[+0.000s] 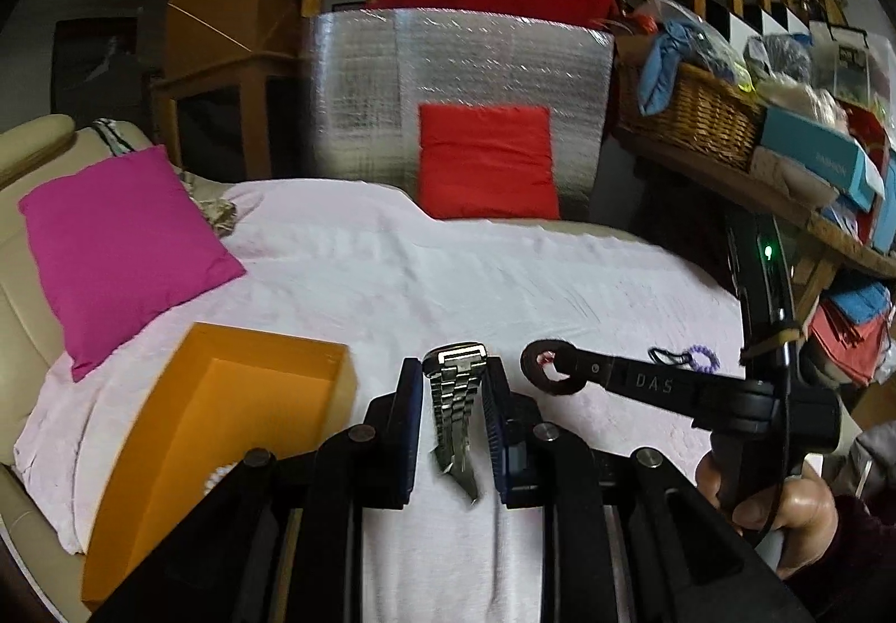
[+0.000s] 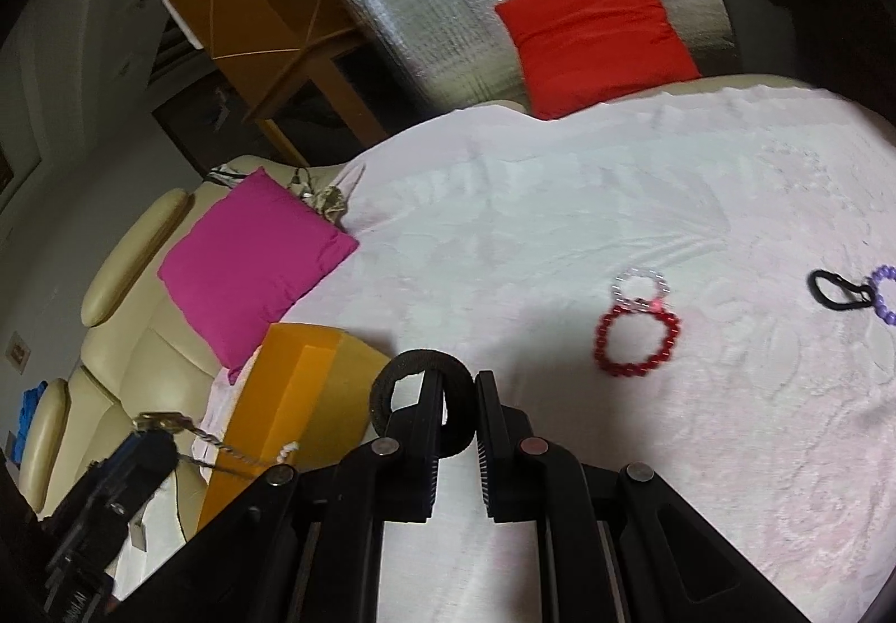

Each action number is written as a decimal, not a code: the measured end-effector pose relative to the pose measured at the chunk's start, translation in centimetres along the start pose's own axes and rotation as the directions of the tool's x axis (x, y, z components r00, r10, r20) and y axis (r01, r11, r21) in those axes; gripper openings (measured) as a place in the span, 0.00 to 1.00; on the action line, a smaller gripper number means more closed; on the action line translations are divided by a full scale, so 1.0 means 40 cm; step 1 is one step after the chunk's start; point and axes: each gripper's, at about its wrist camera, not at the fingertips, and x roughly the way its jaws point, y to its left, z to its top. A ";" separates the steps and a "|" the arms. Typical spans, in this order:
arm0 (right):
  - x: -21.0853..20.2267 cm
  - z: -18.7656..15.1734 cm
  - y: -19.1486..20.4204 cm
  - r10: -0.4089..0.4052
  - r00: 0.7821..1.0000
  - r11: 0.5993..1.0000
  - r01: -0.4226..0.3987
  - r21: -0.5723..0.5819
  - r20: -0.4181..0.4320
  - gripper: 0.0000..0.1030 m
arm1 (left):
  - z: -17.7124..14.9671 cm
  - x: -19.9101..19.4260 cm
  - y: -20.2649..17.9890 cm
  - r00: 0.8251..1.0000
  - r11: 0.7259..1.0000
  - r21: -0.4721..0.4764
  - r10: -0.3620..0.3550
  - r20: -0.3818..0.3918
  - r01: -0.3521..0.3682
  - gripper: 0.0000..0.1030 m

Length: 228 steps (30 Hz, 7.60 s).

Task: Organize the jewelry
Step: 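Lower the watch into the orange box with the left tool while the right tool releases the black ring there, then move both tools back toward the remaining bracelets on the cloth, then grasp the crystal bracelet with the left tool while the right tool grasps the purple bracelet, then carry the crystal bracelet with the left tool while the right tool carries the purple bracelet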

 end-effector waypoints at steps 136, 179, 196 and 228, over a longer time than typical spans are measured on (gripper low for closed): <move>-0.200 0.080 -0.773 -0.312 0.949 0.735 0.271 0.622 -0.045 0.50 | -0.062 0.612 -0.201 0.942 0.997 0.063 -0.017 -0.334 0.040 0.74; -0.112 0.117 -0.707 -0.596 0.793 0.763 0.608 0.221 -0.126 0.10 | -0.024 0.755 -0.199 0.911 0.982 -0.042 -0.184 -0.369 0.182 0.09; -0.247 0.129 -0.548 -0.346 0.936 0.895 0.307 0.325 0.069 0.10 | -0.021 0.548 -0.142 0.950 0.982 0.054 -0.159 -0.269 0.179 0.08; -0.009 0.031 -0.440 -0.067 0.987 0.962 0.102 0.252 -0.146 0.10 | -0.039 0.756 -0.126 0.914 0.993 -0.065 -0.120 -0.387 0.103 0.08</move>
